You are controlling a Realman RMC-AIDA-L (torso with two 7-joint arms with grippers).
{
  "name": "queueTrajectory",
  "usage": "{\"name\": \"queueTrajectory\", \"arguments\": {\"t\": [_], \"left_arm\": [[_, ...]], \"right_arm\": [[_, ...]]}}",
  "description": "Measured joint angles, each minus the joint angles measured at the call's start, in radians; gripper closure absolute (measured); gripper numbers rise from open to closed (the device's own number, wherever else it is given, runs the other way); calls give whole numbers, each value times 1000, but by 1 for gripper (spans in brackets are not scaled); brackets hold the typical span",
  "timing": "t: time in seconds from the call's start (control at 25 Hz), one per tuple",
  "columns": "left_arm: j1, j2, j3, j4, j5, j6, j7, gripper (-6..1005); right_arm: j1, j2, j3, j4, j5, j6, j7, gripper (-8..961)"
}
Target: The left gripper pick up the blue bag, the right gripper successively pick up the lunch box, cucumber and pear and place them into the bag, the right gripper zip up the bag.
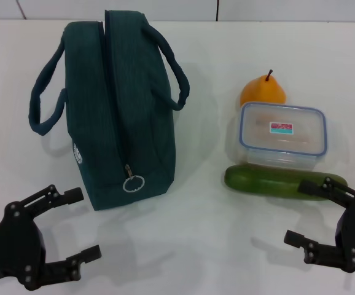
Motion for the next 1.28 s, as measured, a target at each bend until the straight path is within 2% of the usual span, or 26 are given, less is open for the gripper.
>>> {"name": "queueTrajectory", "arguments": {"t": [0.44, 0.6, 0.68, 0.76, 0.88, 1.0, 1.12, 1.28], "left_arm": [[1, 2, -3, -4, -3, 0, 0, 108], [4, 1, -73, -7, -17, 7, -54, 108], [2, 3, -148, -5, -37, 9, -188, 108], [-11, 20, -206, -1, -47, 9, -383, 108], [-33, 63, -235, 4, -62, 10, -602, 109], [-69, 87, -241, 34, -84, 7, -807, 109], [-123, 96, -228, 98, -76, 6, -978, 109], [-209, 89, -199, 277, -8, -6, -1217, 108]], "right_arm": [[0, 0, 0, 2, 0, 0, -1, 81], [0, 0, 2, 2, 0, 0, -1, 81], [0, 0, 4, 2, 0, -1, -1, 81], [0, 0, 5, 2, 0, -4, -1, 81], [0, 0, 2, 2, 0, -6, -1, 82], [0, 0, 1, 2, 0, -7, 0, 82], [0, 0, 1, 3, 0, -8, 0, 82], [0, 0, 4, 8, 0, -8, 0, 82]]}}
